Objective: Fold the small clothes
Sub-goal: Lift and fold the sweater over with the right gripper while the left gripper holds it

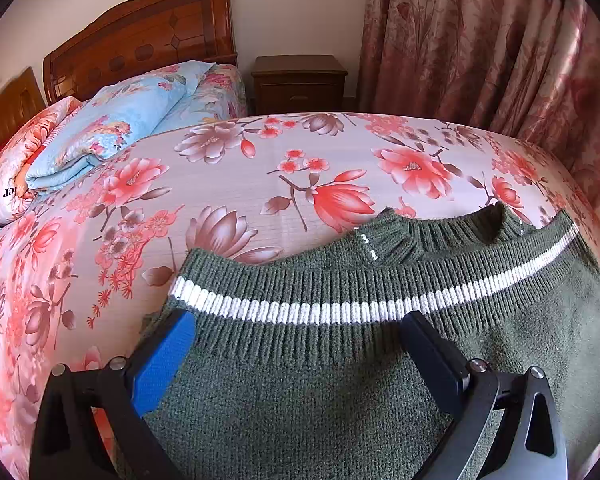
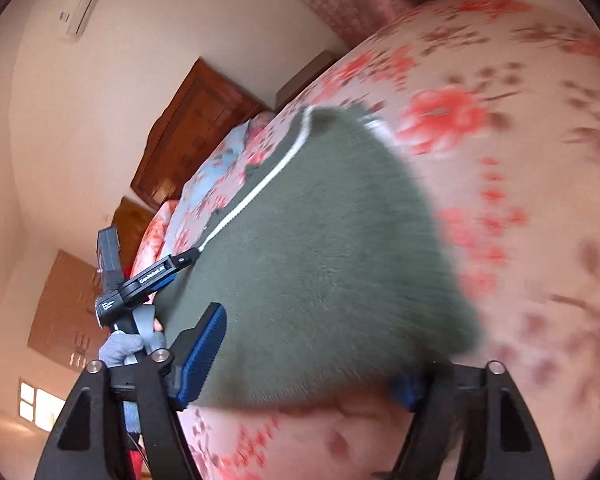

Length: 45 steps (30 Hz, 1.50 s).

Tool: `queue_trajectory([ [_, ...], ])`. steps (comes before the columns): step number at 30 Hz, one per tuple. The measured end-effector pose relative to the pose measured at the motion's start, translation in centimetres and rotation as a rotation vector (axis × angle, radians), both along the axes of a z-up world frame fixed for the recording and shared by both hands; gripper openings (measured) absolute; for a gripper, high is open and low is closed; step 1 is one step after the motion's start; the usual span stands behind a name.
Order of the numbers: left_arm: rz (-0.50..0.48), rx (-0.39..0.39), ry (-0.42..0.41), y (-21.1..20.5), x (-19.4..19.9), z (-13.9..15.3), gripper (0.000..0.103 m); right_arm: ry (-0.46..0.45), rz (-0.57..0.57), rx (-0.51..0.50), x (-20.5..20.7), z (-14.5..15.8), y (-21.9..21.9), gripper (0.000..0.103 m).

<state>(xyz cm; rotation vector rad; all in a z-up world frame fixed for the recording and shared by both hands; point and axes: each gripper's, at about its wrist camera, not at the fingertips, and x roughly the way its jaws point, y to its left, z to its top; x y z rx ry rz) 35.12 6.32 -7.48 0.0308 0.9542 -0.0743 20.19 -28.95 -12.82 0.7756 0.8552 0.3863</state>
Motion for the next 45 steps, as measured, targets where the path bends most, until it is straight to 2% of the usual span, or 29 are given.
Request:
queue_trajectory([
  [1,0.0,-0.001,0.0,0.0,0.0,0.0,0.103,0.004,-0.02,0.002,0.8,0.0,0.4,0.063],
  [3,0.002,-0.006,-0.003,0.1,-0.1,0.1,0.103,0.007,-0.082,-0.024,1.9,0.0,0.4,0.048],
  [5,0.012,-0.014,-0.01,0.3,-0.2,0.2,0.103,0.002,-0.125,-0.065,2.6,0.0,0.4,0.038],
  [8,0.02,-0.044,-0.065,0.8,-1.0,1.0,0.103,-0.033,-0.125,-0.036,2.7,-0.1,0.2,0.028],
  [10,0.02,-0.047,-0.116,0.6,-2.5,2.1,0.103,-0.073,-0.112,-0.038,2.0,0.2,-0.2,0.027],
  [13,-0.042,-0.111,-0.183,-1.1,-6.5,4.5,0.103,-0.092,-0.098,-0.062,1.3,0.5,-0.1,0.027],
  [16,-0.086,0.002,-0.168,-4.0,-10.3,4.2,0.103,-0.097,-0.097,-0.055,1.4,0.6,-0.1,0.027],
  [19,-0.1,0.108,-0.084,-5.5,-12.7,1.0,0.103,-0.107,-0.096,-0.043,1.2,0.5,-0.4,0.027],
  [20,-0.104,0.105,-0.094,-5.4,-13.6,-0.2,0.103,-0.109,-0.095,-0.04,0.8,0.3,-0.7,0.027],
  [21,-0.088,0.066,-0.147,-4.8,-14.5,-0.2,0.103,-0.11,-0.095,-0.035,0.8,0.1,-0.8,0.027],
  [23,-0.085,0.015,-0.123,-3.9,-14.4,-0.3,0.103,-0.107,-0.096,-0.025,0.8,0.0,-1.0,0.027],
  [27,-0.108,0.024,-0.108,-4.1,-14.0,-0.3,0.103,-0.108,-0.109,-0.062,0.5,0.5,-0.5,0.027],
  [30,-0.12,0.009,-0.107,-4.0,-14.1,-0.3,0.103,-0.149,-0.134,-0.15,0.0,2.1,0.7,0.027],
  [32,-0.145,-0.019,-0.093,-3.7,-14.4,-0.1,0.103,-0.202,-0.137,-0.243,-0.2,4.0,2.4,0.027],
  [35,-0.156,-0.171,-0.1,-1.2,-15.5,1.2,0.103,-0.324,-0.11,-0.439,-0.7,7.5,6.3,0.027],
  [39,-0.033,-0.414,-0.157,5.9,-16.1,3.0,0.103,-0.531,0.016,-0.74,-2.1,10.8,14.1,0.027],
  [40,-0.012,-0.487,-0.15,7.5,-15.8,3.0,0.103,-0.579,0.064,-0.815,-2.4,10.9,16.5,0.027],
  [42,0.019,-0.711,-0.101,11.5,-14.7,2.7,0.103,-0.655,0.159,-0.947,-3.1,10.1,20.7,0.027],
  [45,0.06,-0.953,-0.043,15.2,-13.5,1.7,0.103,-0.702,0.351,-1.167,-3.8,6.7,26.5,0.027],
])
